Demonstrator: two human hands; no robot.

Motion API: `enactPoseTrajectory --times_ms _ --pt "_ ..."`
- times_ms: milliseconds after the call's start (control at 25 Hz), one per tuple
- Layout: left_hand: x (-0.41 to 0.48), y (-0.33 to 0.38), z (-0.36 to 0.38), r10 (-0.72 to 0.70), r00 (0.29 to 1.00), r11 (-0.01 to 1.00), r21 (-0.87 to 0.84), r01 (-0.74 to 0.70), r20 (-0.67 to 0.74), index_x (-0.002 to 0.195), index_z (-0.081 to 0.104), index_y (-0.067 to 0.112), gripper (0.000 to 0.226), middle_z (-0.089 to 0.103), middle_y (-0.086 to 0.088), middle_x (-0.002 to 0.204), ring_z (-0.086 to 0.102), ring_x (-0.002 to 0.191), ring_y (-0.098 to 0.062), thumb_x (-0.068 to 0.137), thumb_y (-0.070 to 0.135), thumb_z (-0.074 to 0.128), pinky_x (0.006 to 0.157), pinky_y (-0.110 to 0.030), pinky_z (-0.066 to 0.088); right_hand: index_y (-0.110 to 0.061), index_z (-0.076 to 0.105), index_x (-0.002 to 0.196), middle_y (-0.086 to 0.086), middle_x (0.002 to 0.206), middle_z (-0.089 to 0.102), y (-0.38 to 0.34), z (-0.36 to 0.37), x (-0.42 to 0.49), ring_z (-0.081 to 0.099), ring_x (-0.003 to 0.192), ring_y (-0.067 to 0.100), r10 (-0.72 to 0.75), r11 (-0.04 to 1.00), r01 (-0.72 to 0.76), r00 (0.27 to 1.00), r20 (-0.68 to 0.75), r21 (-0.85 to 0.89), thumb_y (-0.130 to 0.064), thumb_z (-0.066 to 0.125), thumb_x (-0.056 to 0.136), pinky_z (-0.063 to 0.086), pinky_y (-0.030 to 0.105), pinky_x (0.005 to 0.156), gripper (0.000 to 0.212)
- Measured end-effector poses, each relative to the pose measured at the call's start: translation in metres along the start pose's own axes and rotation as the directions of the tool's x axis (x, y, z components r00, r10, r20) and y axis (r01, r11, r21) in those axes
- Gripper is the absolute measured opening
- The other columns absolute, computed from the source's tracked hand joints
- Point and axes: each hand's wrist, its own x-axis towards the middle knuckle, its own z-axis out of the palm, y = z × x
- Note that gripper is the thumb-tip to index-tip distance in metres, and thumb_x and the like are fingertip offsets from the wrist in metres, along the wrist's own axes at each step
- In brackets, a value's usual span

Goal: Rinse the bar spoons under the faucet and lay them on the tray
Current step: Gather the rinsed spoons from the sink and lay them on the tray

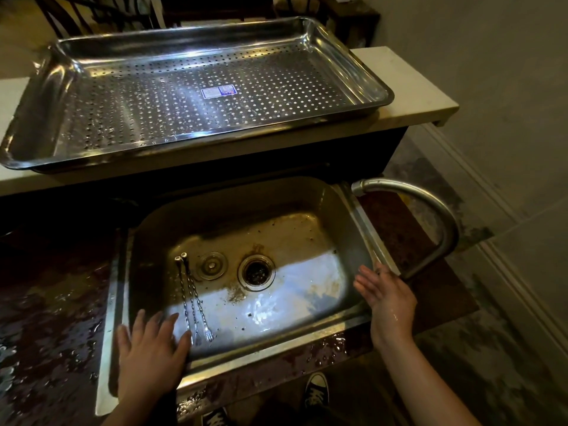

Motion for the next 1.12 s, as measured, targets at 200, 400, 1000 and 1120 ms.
enactPoseTrajectory --times_ms 200,400,1000,1120 --pt "0.001 -0.001 0.003 -0.019 1.000 1.000 -0.024 0.019 -0.012 0.133 0.053 0.028 0.069 0.048 -0.004 0.145 0.019 0.145 -0.028 0.081 0.064 0.025 0.116 -0.044 -0.009 -0.007 0.057 0.128 0.020 0.109 0.072 -0.006 -0.002 -0.008 0.072 0.098 0.029 -0.023 0.993 0.029 0.998 0.055 -0.117 -0.008 0.063 0.093 0.061 0.032 0.079 0.035" --pt "0.001 -0.003 0.004 0.014 1.000 1.000 -0.025 -0.014 -0.024 0.128 0.058 0.025 0.065 0.053 -0.005 0.140 0.025 0.143 -0.028 0.079 0.059 0.031 0.116 -0.049 0.000 -0.035 0.051 0.130 -0.010 0.100 0.072 0.009 0.011 -0.044 0.066 0.090 -0.006 -0.002 0.737 0.291 0.903 0.429 -0.609 -0.014 0.068 0.091 0.052 0.008 0.074 0.047" --pt "0.024 -0.058 -0.012 0.102 0.993 0.993 0.061 -0.098 -0.061 0.139 0.046 0.024 0.060 0.021 -0.012 0.159 -0.003 0.149 -0.029 0.089 0.055 0.041 0.118 -0.050 0.012 -0.019 0.072 0.099 0.003 0.094 0.076 0.170 0.210 -0.044 0.072 0.076 0.017 0.524 0.229 0.519 0.647 0.554 -0.823 -0.026 0.066 0.089 0.059 0.034 0.070 0.013" --pt "0.025 -0.058 -0.013 0.094 0.994 0.995 0.046 -0.091 -0.061 0.139 0.047 0.022 0.059 0.021 -0.013 0.159 -0.003 0.149 -0.030 0.090 0.054 0.039 0.117 -0.052 0.017 -0.020 0.071 0.089 0.006 0.101 0.075 0.209 0.223 -0.042 0.070 0.098 0.025 0.538 0.010 0.582 0.682 0.495 -0.813 -0.023 0.064 0.090 0.049 0.027 0.073 0.007"
